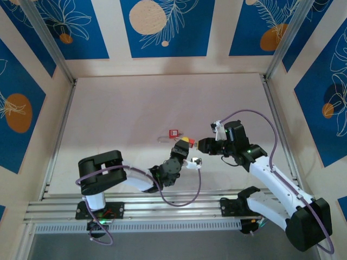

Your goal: Unlock with the key

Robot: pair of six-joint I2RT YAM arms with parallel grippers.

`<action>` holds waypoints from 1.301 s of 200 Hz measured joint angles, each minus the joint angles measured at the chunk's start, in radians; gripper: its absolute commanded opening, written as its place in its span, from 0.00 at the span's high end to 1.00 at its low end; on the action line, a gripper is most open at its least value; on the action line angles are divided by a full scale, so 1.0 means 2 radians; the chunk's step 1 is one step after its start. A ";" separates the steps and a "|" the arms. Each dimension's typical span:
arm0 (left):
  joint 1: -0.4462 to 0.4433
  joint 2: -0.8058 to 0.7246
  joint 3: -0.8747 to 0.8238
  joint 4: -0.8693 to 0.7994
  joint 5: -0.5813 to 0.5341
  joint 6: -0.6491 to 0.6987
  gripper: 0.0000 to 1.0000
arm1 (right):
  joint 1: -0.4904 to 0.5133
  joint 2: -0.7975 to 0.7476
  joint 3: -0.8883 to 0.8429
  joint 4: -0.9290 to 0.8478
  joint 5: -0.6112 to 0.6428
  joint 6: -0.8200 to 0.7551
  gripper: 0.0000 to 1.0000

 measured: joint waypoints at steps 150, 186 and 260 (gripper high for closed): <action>-0.005 -0.001 -0.008 0.015 0.004 0.009 0.89 | -0.006 0.035 0.010 0.018 0.006 0.003 0.60; -0.005 0.003 -0.008 0.057 0.002 0.019 0.90 | -0.060 -0.007 -0.014 0.059 -0.056 0.067 0.28; -0.005 0.048 0.026 0.104 -0.011 0.043 0.91 | -0.135 0.039 -0.156 0.341 -0.240 0.330 0.22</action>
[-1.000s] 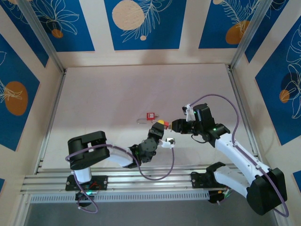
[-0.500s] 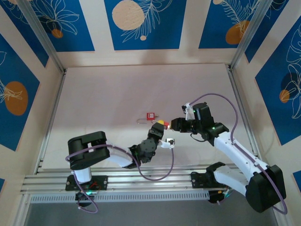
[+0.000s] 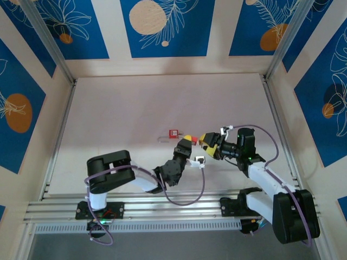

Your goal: Unlock with the key

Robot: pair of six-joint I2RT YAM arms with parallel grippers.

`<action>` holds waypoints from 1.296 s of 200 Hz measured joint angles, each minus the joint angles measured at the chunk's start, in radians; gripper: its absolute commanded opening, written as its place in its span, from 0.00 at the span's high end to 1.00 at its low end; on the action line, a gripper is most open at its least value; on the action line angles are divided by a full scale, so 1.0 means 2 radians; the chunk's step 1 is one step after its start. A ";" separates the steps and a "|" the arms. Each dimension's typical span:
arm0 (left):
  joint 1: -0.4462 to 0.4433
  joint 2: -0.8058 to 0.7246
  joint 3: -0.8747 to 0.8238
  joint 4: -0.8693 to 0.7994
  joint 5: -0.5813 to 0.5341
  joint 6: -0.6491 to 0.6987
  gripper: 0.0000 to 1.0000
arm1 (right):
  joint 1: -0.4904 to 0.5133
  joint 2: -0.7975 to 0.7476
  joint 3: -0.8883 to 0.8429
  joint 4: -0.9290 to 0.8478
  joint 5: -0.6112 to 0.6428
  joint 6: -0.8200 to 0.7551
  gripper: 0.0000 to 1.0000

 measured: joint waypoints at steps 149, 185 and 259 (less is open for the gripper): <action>-0.010 0.016 0.014 0.010 -0.018 -0.002 0.93 | 0.033 0.070 -0.010 0.174 -0.042 0.101 0.60; -0.010 0.016 0.013 0.011 -0.024 -0.004 0.84 | 0.033 0.080 -0.010 0.194 -0.046 0.105 0.66; -0.019 -0.069 -0.036 -0.065 0.002 -0.065 0.14 | -0.013 0.012 -0.011 0.122 -0.042 0.076 0.67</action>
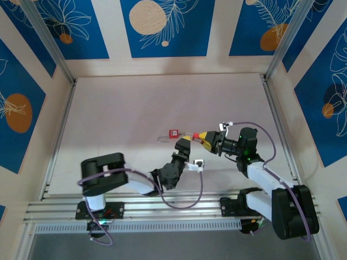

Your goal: Unlock with the key

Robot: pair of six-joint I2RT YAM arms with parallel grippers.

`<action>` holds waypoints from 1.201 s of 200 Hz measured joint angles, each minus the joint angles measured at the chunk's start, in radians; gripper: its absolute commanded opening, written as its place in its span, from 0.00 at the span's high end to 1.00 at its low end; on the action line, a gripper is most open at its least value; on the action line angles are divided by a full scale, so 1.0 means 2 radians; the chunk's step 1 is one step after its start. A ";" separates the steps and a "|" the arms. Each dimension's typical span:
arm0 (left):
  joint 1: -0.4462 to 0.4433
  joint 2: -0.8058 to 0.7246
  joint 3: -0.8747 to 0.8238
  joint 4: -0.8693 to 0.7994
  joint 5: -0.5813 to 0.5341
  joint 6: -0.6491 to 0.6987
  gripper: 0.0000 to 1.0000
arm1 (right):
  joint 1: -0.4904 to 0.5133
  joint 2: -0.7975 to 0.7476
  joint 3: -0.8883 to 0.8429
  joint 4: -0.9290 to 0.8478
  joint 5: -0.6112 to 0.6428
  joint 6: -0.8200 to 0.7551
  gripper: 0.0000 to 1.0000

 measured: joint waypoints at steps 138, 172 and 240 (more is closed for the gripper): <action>0.214 -0.155 0.305 -0.892 0.515 -0.372 0.39 | -0.008 -0.016 0.017 -0.131 -0.022 -0.112 0.68; 0.214 -0.090 0.353 -0.916 0.540 -0.371 0.48 | 0.007 -0.014 0.018 -0.143 -0.020 -0.124 0.68; 0.206 -0.086 0.353 -0.876 0.542 -0.354 0.64 | 0.014 -0.014 0.019 -0.154 -0.016 -0.133 0.69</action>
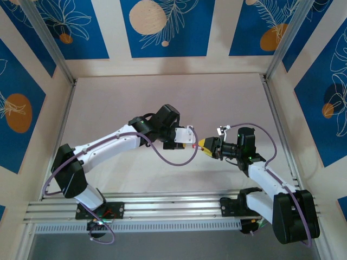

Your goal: Unlock with the key

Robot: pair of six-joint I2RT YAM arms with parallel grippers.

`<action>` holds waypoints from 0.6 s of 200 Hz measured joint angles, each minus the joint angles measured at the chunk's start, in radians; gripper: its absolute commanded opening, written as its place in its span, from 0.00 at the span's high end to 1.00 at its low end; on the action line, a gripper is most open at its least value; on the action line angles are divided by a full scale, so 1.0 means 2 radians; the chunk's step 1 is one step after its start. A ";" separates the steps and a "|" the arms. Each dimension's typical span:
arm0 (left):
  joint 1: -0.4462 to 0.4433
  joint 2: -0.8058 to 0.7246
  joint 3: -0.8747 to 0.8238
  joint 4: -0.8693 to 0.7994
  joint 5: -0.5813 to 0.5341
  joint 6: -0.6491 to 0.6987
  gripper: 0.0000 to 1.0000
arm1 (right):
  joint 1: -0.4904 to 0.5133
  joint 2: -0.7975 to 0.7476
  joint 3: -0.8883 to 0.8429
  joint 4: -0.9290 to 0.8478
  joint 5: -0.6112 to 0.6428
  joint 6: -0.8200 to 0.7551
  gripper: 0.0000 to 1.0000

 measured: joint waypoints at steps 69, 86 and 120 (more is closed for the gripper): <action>-0.016 0.023 0.000 0.002 -0.001 0.013 0.65 | 0.013 -0.007 0.004 -0.003 0.007 0.000 0.69; -0.019 0.026 0.000 0.009 -0.006 0.013 0.70 | 0.015 -0.010 0.004 -0.005 0.008 0.000 0.69; -0.022 0.026 0.000 0.028 -0.016 0.015 0.85 | 0.017 -0.019 0.004 -0.012 0.012 0.000 0.69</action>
